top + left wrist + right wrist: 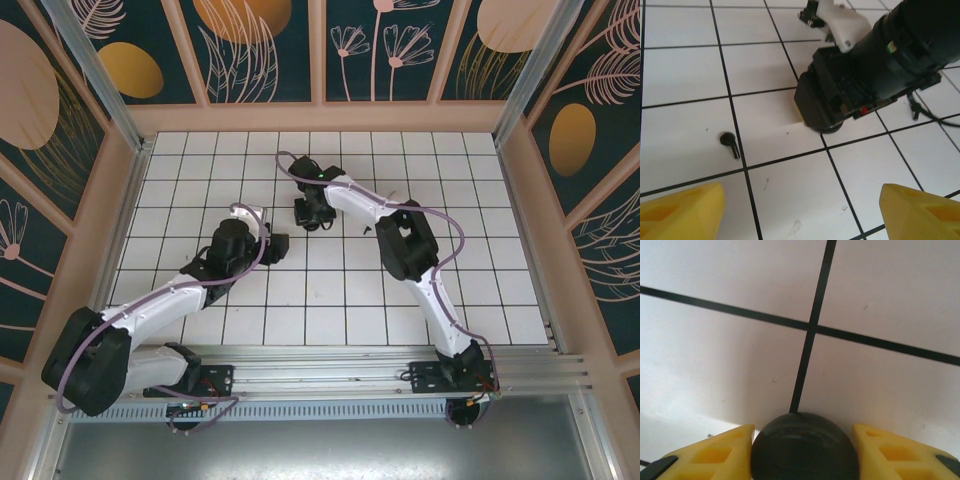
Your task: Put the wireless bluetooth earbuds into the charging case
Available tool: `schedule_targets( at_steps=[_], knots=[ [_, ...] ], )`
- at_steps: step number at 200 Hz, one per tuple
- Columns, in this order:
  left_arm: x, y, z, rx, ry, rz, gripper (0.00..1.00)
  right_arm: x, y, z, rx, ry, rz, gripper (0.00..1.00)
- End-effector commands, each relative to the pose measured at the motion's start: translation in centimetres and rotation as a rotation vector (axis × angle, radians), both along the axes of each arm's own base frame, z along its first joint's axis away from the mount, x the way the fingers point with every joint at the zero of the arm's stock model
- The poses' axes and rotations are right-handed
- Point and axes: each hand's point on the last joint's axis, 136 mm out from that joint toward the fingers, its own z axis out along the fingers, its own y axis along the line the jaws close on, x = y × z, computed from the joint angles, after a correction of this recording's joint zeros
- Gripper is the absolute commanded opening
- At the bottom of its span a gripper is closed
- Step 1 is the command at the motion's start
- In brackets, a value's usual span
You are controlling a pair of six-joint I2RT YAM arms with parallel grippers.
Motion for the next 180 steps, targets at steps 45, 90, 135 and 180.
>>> schedule_targets(
  at_steps=[45, 90, 135, 180],
  knots=[
    [-2.3, -4.3, 8.3, -0.243, -0.293, -0.295, 0.78, -1.0, -0.6, 10.9, 0.333, -0.063, -0.106, 0.42],
    [-2.5, -7.8, 12.6, -0.321, -0.437, -0.493, 0.71, -1.8, -2.3, 19.3, 0.487, -0.216, -0.158, 0.42],
    [-1.1, -9.7, 15.4, -0.437, -0.52, -0.54, 0.66, -4.0, -3.9, 24.2, 0.602, -0.3, -0.182, 0.42],
    [0.6, -11.6, 16.4, -0.466, -0.52, -0.554, 0.58, -5.5, -4.9, 25.8, 0.641, -0.325, -0.184, 0.42]
  ],
)
